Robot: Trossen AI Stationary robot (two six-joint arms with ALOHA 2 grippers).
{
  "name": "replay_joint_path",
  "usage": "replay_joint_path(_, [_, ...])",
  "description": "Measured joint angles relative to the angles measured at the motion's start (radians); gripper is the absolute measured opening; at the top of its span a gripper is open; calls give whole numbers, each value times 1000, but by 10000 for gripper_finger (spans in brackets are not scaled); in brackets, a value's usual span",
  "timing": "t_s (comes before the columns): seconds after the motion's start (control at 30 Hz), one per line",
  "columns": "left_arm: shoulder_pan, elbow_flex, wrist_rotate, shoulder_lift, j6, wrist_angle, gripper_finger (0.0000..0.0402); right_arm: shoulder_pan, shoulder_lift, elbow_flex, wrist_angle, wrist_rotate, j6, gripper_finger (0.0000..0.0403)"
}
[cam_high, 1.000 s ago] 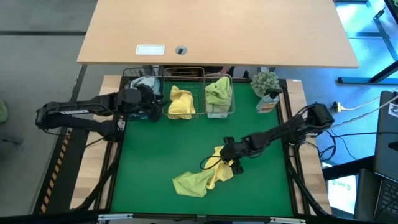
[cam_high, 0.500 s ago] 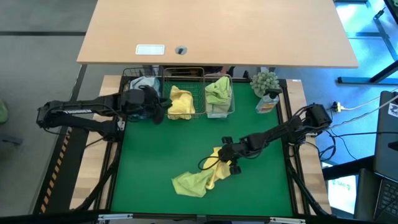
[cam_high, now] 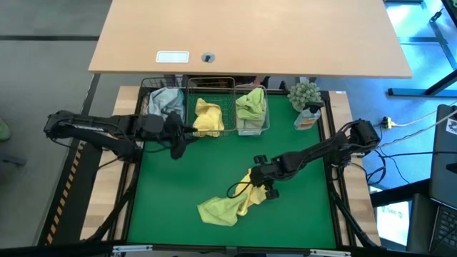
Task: Sort microfiber towel by color & place in baskets
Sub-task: Put the yellow microfiber cloth into the gold wire basket
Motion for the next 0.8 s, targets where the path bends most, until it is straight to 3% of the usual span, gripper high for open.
replay_joint_path(0.4, [-146,0,-8,130,3,69,183,0,-102,144,-217,68,-72,7])
replay_joint_path(0.8, [-231,0,-8,316,2,152,183,-4,-127,365,-390,292,-245,8])
